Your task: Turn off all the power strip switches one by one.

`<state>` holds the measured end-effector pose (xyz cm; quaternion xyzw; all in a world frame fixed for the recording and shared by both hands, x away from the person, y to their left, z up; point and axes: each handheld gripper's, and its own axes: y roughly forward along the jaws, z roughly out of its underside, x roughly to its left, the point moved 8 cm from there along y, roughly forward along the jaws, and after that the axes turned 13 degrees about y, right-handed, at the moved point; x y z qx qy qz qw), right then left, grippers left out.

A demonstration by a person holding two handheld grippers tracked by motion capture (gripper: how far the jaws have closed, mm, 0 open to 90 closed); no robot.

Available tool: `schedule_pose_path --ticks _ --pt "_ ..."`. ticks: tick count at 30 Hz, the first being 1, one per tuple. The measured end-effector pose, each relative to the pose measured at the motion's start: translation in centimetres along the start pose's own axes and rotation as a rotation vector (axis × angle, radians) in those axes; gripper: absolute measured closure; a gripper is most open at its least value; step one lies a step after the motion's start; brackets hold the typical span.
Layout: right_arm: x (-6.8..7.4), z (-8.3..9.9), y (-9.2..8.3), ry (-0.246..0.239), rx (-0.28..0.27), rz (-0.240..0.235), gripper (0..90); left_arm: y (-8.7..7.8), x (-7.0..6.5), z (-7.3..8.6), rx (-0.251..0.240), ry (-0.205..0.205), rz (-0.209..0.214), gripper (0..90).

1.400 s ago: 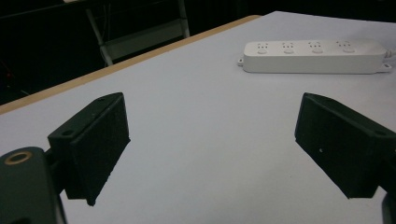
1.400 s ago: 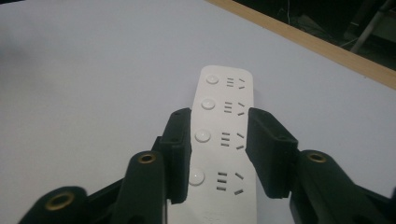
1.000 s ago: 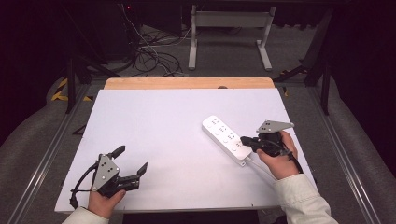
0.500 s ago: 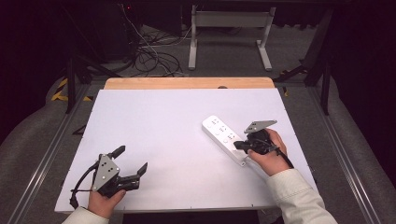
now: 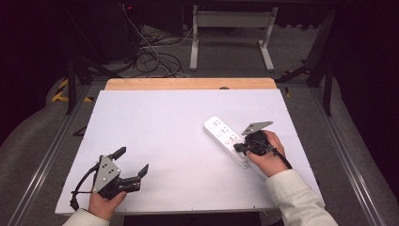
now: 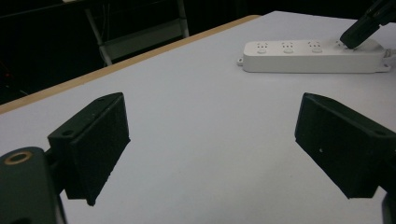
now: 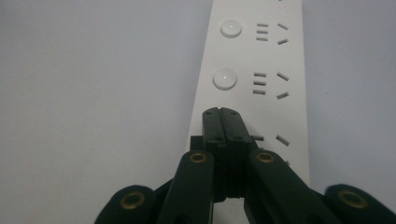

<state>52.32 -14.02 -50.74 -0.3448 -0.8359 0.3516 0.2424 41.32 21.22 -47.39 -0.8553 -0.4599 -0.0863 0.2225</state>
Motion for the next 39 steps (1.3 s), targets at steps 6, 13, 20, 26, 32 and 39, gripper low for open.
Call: schedule_pose_path --ticks 6,13,20,26,32,39 --pt "-0.04 0.28 0.2 0.008 0.0 -0.003 90.0 0.0 -0.03 0.02 0.002 0.0 0.001 10.6" --pt "-0.05 0.34 0.19 0.025 -0.003 -0.008 90.0 0.01 -0.06 0.02 0.003 0.002 0.002 10.6" --pt "-0.01 0.35 0.2 0.035 0.004 -0.003 90.0 0.03 -0.13 0.0 0.004 0.004 0.002 10.6" --pt "0.06 0.35 0.22 0.021 0.006 0.007 90.0 0.05 -0.13 0.03 0.004 0.002 0.004 10.6" --pt "0.4 0.29 0.26 -0.012 0.023 0.057 90.0 0.04 -0.14 0.03 0.006 0.005 0.003 10.6" --pt "0.42 0.32 0.35 -0.003 0.035 0.061 90.0 0.01 -0.13 0.03 0.006 0.006 0.002 10.6"
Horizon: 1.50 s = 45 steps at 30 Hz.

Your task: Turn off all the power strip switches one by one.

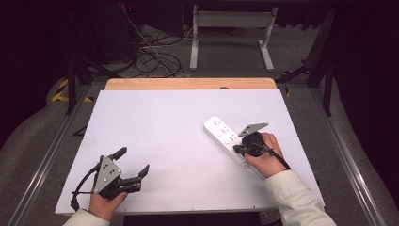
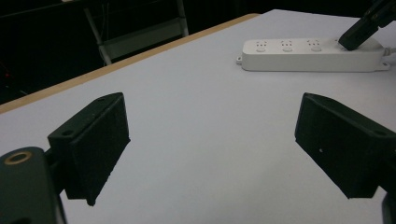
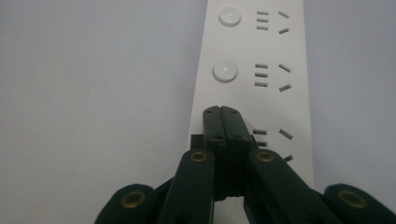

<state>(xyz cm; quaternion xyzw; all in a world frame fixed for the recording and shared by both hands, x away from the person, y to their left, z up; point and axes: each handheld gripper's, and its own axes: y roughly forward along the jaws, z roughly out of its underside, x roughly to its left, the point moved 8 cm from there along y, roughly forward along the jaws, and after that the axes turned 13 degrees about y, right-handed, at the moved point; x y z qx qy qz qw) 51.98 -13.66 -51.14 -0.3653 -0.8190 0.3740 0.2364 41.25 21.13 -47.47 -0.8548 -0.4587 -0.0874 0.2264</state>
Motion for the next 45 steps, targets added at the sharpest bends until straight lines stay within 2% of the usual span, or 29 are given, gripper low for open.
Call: schedule_pose_path --ticks 3,4,5,6,8,10,14,20,24,26,33,42,45 --pt "-0.2 0.0 -0.1 0.024 -0.01 -0.025 90.0 0.0 0.0 0.0 -0.001 -0.005 0.001 10.6" --pt "-0.2 -0.3 -0.7 0.06 -0.046 -0.069 90.0 0.0 0.0 0.0 -0.001 -0.004 0.002 10.6" --pt "-0.2 -0.6 -0.9 0.073 -0.081 -0.085 90.0 0.0 0.0 0.0 -0.002 -0.004 0.001 10.6" --pt "-0.2 -0.6 -0.9 0.073 -0.081 -0.085 90.0 0.0 0.0 0.0 -0.002 -0.004 0.0 10.6" --pt "0.1 -1.3 -1.7 0.082 -0.143 -0.117 90.0 0.1 0.1 0.0 -0.001 -0.004 -0.001 10.6" --pt "0.4 -2.0 -2.3 0.059 -0.168 -0.114 90.0 0.1 0.1 0.0 0.0 -0.005 -0.001 10.6" --pt "0.7 -2.4 -2.4 0.041 -0.178 -0.114 90.0 0.0 0.1 0.0 -0.001 -0.004 -0.001 10.6" --pt "0.8 -3.3 -2.4 0.049 -0.202 -0.13 90.0 0.1 0.1 0.0 0.0 -0.003 -0.001 10.6" --pt "0.9 -3.9 -1.8 0.046 -0.198 -0.13 90.0 0.1 0.1 0.0 0.0 -0.004 -0.002 10.6" --pt "0.9 -4.2 -0.9 0.046 -0.19 -0.127 90.0 0.1 0.1 0.0 0.001 -0.004 -0.001 10.6" --pt "0.5 -4.2 0.8 0.055 -0.158 -0.111 90.0 0.0 0.1 0.0 -0.001 -0.005 -0.002 10.6" --pt "0.0 -3.7 1.6 0.075 -0.133 -0.098 90.0 0.0 0.1 0.0 -0.003 -0.005 -0.002 10.6" --pt "-0.1 -3.5 1.9 0.068 -0.12 -0.094 90.0 0.0 0.1 0.0 -0.003 -0.003 -0.001 10.6"
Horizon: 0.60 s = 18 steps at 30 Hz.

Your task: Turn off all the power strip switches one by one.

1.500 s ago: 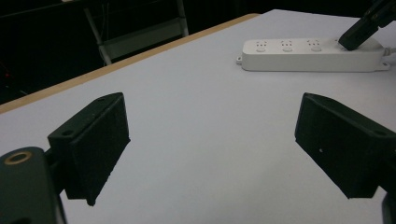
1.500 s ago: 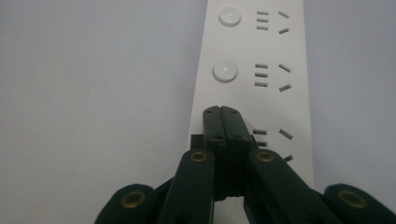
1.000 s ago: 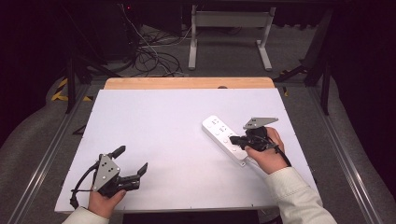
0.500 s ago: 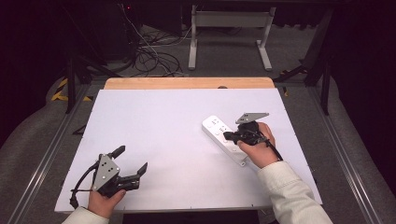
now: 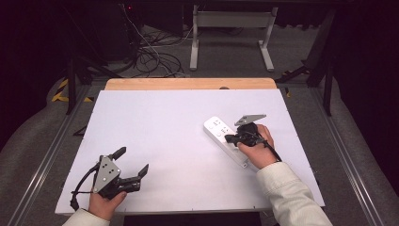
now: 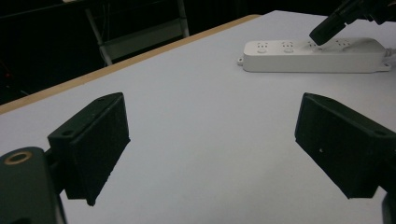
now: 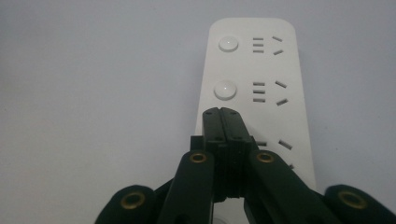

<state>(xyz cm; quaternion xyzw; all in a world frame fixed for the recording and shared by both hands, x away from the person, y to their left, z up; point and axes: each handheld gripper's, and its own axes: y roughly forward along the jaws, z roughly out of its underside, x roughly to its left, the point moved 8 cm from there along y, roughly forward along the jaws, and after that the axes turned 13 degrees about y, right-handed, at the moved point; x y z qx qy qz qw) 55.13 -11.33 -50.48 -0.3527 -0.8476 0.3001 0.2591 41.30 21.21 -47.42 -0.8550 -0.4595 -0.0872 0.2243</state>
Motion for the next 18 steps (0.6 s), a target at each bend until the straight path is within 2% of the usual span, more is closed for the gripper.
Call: schedule_pose_path --ticks 10,18 --pt "-0.14 0.33 0.49 -0.003 0.02 0.011 90.0 0.05 0.0 0.04 0.003 0.001 0.002 10.6" --pt "-0.36 0.51 0.48 0.033 0.032 0.005 90.0 0.06 -0.03 0.04 0.003 0.001 0.002 10.6"
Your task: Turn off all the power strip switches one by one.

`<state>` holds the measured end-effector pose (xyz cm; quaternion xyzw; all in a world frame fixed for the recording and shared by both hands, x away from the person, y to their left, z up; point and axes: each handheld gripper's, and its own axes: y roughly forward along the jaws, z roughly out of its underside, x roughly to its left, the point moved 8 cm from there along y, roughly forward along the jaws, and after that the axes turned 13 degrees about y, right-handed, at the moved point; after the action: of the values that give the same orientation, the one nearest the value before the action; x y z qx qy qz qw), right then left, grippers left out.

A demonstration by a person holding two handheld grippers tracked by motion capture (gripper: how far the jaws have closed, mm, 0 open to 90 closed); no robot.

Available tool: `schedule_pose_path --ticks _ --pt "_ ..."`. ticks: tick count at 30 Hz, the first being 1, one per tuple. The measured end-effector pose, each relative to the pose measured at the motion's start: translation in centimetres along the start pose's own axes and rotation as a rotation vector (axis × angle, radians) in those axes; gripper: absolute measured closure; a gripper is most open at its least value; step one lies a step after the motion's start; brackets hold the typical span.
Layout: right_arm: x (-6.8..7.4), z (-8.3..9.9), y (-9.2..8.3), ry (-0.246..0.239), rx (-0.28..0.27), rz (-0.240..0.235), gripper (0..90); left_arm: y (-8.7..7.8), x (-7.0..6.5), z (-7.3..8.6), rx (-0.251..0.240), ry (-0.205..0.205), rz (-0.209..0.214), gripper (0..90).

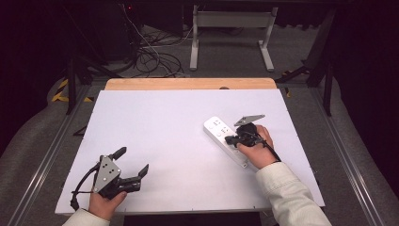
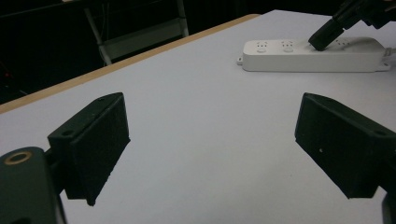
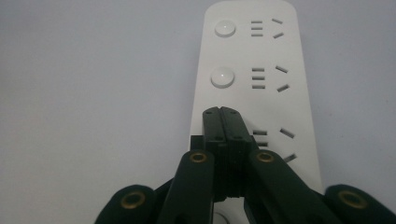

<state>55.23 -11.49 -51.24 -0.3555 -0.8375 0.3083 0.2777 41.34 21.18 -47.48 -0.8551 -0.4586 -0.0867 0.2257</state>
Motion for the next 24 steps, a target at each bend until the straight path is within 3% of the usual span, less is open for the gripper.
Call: schedule_pose_path --ticks 21,24 --pt "0.15 0.11 0.0 -0.019 -0.006 0.006 90.0 0.07 0.07 0.03 0.004 0.012 -0.001 10.6" --pt "0.05 0.12 -0.01 -0.003 -0.004 0.0 90.0 0.08 -0.03 0.01 0.002 0.005 0.001 10.6"
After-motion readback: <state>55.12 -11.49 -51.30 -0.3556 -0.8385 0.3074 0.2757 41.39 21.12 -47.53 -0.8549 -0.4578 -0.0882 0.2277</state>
